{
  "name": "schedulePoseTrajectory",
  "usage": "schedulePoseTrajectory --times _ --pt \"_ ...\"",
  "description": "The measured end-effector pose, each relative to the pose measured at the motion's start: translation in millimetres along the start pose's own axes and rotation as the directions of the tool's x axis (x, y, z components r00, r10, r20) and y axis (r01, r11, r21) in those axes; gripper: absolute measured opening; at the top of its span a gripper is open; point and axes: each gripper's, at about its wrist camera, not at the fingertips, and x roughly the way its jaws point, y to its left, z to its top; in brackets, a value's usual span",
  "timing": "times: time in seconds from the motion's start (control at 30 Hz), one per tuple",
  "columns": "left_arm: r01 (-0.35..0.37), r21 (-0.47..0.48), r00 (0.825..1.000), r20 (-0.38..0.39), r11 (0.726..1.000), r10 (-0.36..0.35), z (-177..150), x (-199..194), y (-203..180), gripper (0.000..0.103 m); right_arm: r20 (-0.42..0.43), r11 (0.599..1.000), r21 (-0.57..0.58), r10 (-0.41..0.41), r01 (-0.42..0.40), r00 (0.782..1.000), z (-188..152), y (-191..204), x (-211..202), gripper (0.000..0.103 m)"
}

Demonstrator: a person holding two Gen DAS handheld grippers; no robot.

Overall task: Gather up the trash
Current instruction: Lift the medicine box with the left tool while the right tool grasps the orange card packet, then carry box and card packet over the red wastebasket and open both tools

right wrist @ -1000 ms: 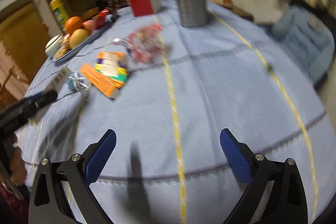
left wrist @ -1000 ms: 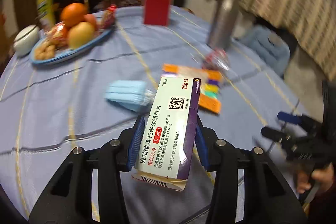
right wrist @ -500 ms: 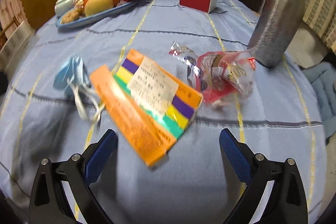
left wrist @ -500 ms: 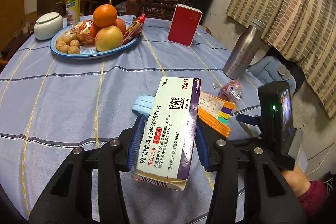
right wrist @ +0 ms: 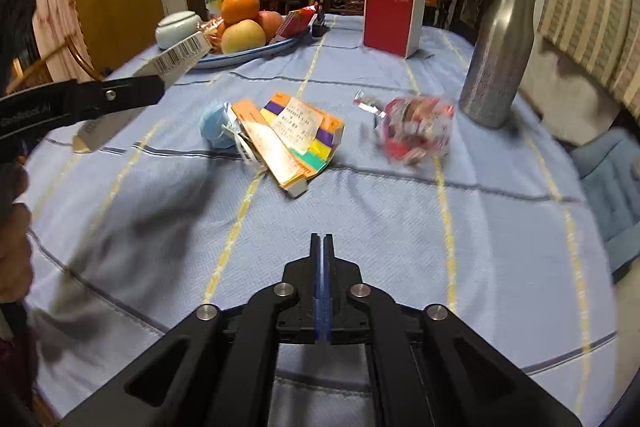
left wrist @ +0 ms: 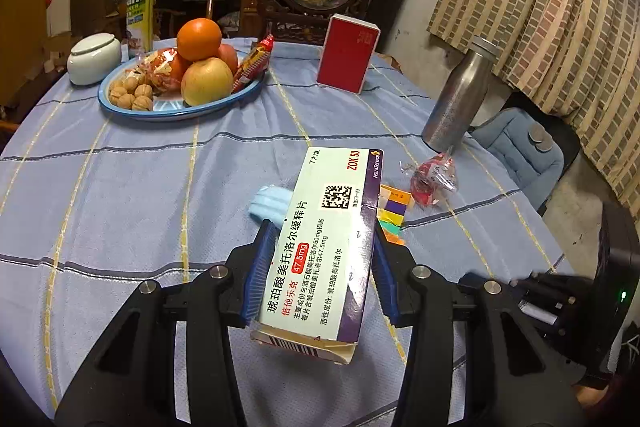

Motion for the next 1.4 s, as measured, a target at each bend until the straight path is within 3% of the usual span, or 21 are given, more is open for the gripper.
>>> schedulePoseTrajectory --times 0.07,0.17,0.33,0.4,0.47,0.73,0.87,1.0,1.13,1.4 --pt "-0.011 -0.017 1.000 0.002 1.000 0.011 0 0 6 0.047 0.018 1.000 -0.002 0.014 -0.014 1.000 12 2 6 0.074" --pt "0.002 -0.057 1.000 -0.004 0.998 -0.003 1 -1 14 0.047 0.009 1.000 -0.019 0.013 -0.013 1.000 28 8 20 0.074" --pt "0.014 -0.087 1.000 0.001 0.996 -0.014 5 -3 20 0.047 -0.039 0.993 -0.117 -0.020 0.015 0.999 44 36 58 0.051" --pt "0.012 -0.085 1.000 0.002 0.996 -0.012 5 -3 20 0.047 -0.069 0.989 -0.144 -0.047 0.037 0.996 41 40 71 0.028" --pt "0.016 -0.089 1.000 0.000 0.996 -0.016 5 -3 20 0.047 -0.074 0.994 -0.106 -0.007 -0.001 0.997 35 32 65 0.021" --pt "0.029 -0.065 1.000 0.005 0.997 -0.029 2 -7 12 0.047 -0.058 0.997 -0.025 0.065 -0.067 0.996 -29 3 -18 0.019" --pt "0.036 -0.016 0.999 -0.005 0.999 -0.037 -4 -6 0 0.047 0.048 0.995 0.060 0.071 -0.074 0.996 -65 -11 -71 0.016" --pt "0.062 0.044 0.998 -0.017 0.997 -0.062 -15 -8 -17 0.047 0.166 0.975 0.184 0.096 -0.126 0.981 -89 -32 -115 0.011" --pt "0.128 0.074 0.991 -0.038 0.989 -0.125 -30 -15 -35 0.047 0.242 0.954 0.265 0.075 -0.140 0.967 -107 -53 -146 0.010" --pt "0.223 0.164 0.974 -0.072 0.961 -0.213 -64 -33 -87 0.047 0.296 0.917 0.389 -0.038 -0.084 0.954 -158 -102 -204 0.010"
